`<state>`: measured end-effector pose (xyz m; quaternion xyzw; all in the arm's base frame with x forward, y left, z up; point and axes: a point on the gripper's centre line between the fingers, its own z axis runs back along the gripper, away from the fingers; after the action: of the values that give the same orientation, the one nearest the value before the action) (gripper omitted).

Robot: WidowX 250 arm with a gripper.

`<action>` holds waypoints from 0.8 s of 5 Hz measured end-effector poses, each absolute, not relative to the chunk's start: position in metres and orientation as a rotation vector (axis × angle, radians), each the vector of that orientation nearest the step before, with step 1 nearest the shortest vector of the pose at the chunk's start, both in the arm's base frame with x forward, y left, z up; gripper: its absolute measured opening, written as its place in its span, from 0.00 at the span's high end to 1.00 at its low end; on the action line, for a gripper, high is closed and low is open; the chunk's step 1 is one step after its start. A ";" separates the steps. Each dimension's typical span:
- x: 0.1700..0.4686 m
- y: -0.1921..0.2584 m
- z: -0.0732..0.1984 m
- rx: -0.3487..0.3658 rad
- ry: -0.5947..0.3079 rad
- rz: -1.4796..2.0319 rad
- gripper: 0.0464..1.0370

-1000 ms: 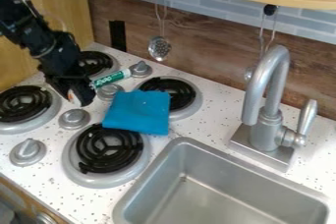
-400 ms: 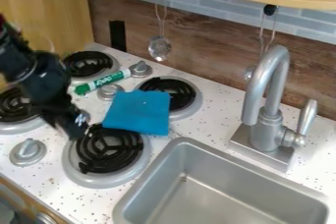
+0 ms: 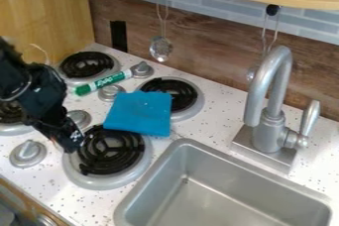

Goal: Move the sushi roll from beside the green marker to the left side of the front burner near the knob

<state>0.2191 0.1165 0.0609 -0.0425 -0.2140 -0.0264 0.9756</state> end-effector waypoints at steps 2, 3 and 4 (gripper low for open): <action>0.241 0.090 0.040 -0.097 -0.402 -0.095 0.40; 0.246 0.074 0.026 -0.104 -0.360 -0.122 0.40; 0.253 0.071 0.019 -0.100 -0.354 -0.123 0.40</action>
<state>0.2528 0.0713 0.0190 -0.0496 -0.1757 -0.0609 0.9813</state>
